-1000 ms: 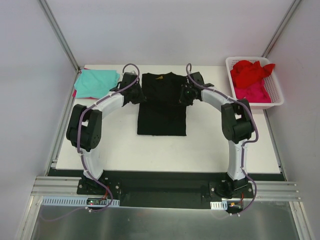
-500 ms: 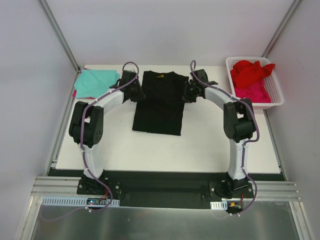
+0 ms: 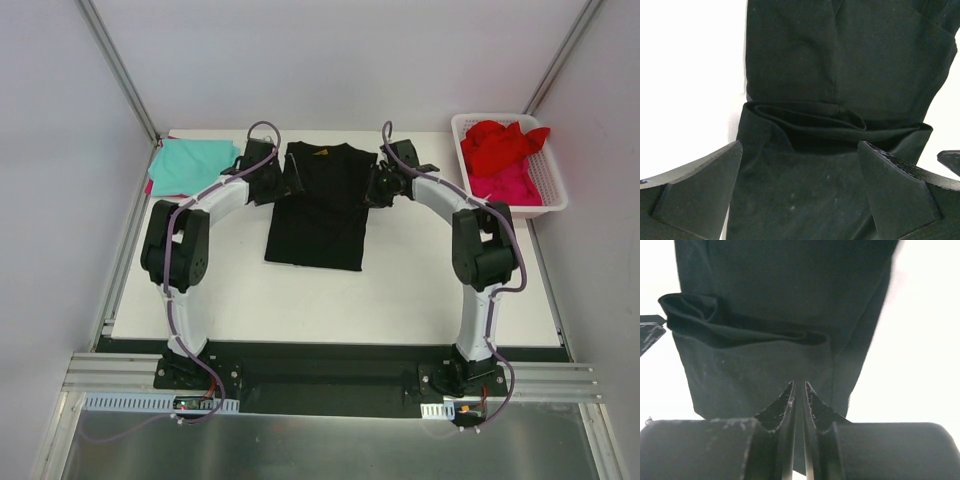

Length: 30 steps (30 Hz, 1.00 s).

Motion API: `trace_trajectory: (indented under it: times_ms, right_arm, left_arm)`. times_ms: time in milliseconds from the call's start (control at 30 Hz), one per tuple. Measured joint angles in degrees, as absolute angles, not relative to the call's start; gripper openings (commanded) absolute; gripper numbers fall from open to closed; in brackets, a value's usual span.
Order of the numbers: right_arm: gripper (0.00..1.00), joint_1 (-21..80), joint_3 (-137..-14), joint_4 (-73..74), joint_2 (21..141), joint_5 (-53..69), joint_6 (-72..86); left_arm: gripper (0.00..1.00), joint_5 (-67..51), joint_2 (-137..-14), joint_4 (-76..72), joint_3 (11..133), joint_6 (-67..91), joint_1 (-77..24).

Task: Fold and stack the t-shirts

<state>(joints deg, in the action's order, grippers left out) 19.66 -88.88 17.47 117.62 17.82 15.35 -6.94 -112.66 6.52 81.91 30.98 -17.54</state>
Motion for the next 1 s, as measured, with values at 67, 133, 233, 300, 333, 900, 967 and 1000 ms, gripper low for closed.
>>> trace_trajectory:
  times_ms: [67,133,233,300,333,900,967,1000]
  right_arm:
    - [0.12,20.2,-88.4,17.4,116.3,18.1,15.4]
    - [0.15,21.1,-87.5,17.4,114.6,18.3,15.4]
    - [0.25,22.6,-83.9,17.1,110.7,18.6,15.8]
    - [0.29,23.5,-79.7,16.3,107.2,19.0,16.6]
    - [0.32,23.7,-77.6,16.3,105.6,19.3,16.8]
    - [0.37,23.9,-52.5,15.2,83.5,17.5,18.8]
    - [0.37,23.9,-51.8,15.3,82.8,17.1,18.8]
    - [0.37,24.0,-51.6,15.5,82.5,16.9,18.8]
  left_arm:
    - [0.99,-6.9,-111.8,6.5,80.9,31.0,-17.5]
    - [0.99,-6.9,-109.4,6.4,78.3,31.0,-17.5]
    - [0.99,-7.0,-104.4,6.7,73.3,31.0,-17.5]
    - [0.99,-7.6,-100.7,6.9,70.3,31.1,-17.6]
    - [0.99,-8.1,-98.9,7.0,68.8,31.2,-17.6]
    - [0.99,-9.9,-86.6,0.1,43.1,34.8,-22.8]
    - [0.99,-10.1,-85.6,-1.4,41.9,35.4,-22.4]
    - [0.99,-10.2,-85.3,-1.8,41.4,35.6,-22.4]
